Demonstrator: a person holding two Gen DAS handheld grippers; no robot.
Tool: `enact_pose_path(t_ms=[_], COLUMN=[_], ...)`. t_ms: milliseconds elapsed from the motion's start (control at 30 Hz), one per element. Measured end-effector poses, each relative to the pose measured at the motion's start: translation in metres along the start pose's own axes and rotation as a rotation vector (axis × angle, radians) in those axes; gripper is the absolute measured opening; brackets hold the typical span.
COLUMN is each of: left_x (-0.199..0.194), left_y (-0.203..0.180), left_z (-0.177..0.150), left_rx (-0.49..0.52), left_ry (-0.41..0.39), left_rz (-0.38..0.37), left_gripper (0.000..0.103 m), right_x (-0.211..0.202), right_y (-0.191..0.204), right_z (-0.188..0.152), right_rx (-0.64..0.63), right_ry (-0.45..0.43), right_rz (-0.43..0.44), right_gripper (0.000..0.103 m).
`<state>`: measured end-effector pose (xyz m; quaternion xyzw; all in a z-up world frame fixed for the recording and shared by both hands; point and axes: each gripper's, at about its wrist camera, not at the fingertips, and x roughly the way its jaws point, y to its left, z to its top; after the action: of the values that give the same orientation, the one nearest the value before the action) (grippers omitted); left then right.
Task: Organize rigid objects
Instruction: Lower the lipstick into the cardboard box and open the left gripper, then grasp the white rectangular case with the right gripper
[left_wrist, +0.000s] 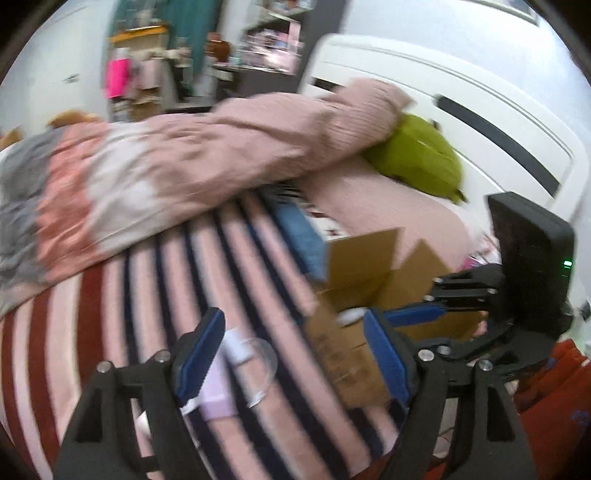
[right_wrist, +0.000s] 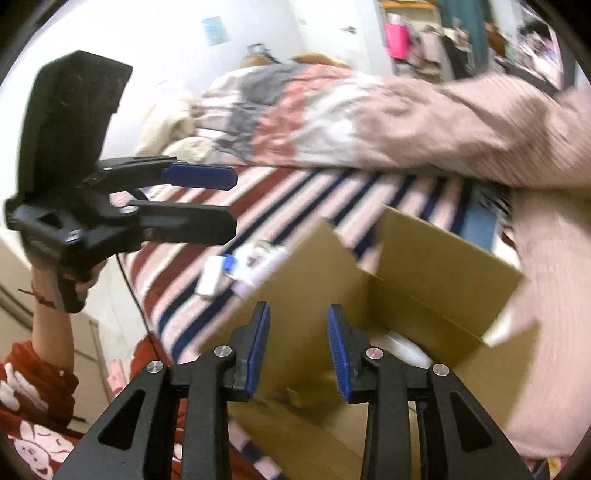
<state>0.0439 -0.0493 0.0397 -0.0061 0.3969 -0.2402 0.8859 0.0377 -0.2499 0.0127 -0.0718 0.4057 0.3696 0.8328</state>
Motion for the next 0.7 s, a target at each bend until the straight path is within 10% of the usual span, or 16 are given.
enact_pose_path(t_ms=[300,400,700], left_x=[-0.039,-0.039,-0.026], left_y=[0.099,0.126,0.160], left_z=[-0.085,-0.117,-0.170], left_rx=[-0.183,-0.232,-0.300], left_ry=[-0.018,-0.001,0.033], left_rz=[0.238,0.295,0.278], left_gripper=[0.075,0.075,0.075], right_x=[0.088,0.137,0.246], right_y=[0.112,0.131,0.131], right_z=[0.019,0.010,-0.005], right_rx=[-0.127,-0.119,-0.004], right_ry=[0.040,0.061,0.116], right_rz=[0.196,0.142,-0.023], right_gripper=[0.038,0.055,0.056])
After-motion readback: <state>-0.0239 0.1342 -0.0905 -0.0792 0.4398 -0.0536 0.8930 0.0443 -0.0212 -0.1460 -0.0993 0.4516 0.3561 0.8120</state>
